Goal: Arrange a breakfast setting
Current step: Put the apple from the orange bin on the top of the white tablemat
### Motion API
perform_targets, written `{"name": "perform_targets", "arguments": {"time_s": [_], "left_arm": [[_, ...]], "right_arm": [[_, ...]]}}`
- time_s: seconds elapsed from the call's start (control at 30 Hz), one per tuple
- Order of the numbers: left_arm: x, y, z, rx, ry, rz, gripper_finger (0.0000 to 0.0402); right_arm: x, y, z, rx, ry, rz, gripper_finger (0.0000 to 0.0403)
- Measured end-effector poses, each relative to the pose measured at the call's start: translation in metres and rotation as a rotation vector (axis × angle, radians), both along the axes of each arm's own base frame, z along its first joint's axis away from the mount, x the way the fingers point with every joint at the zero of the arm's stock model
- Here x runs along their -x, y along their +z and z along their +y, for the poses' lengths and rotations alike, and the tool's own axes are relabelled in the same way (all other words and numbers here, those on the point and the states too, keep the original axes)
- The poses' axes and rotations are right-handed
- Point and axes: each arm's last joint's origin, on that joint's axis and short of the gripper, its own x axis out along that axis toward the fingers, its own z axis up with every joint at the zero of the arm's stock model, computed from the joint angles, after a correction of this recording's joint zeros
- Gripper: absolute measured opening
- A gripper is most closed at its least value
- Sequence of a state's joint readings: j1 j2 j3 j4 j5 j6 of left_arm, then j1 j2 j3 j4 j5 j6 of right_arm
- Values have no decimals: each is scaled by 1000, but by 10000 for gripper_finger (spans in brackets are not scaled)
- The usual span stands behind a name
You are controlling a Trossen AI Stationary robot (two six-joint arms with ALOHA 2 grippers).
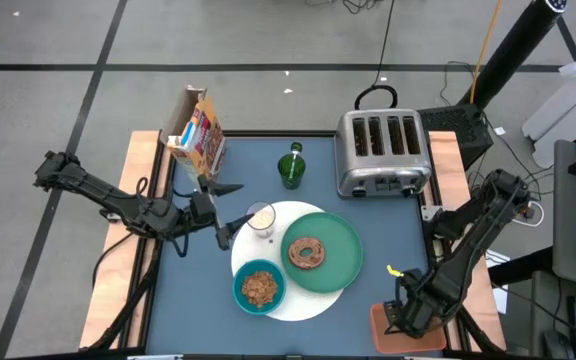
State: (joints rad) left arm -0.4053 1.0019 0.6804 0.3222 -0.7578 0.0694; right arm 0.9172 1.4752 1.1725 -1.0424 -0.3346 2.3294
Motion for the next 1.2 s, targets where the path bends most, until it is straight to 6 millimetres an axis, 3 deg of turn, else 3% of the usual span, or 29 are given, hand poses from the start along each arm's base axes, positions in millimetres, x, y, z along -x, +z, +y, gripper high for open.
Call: {"name": "perform_targets", "arguments": {"time_s": [0.73,1.2], "left_arm": [[0,-1,0,4,0,3,372],[0,-1,0,27,0,0,372]], "right_arm": [[11,-8,9,79,-76,82,313],[9,-26,19,129,-62,108,313]]}}
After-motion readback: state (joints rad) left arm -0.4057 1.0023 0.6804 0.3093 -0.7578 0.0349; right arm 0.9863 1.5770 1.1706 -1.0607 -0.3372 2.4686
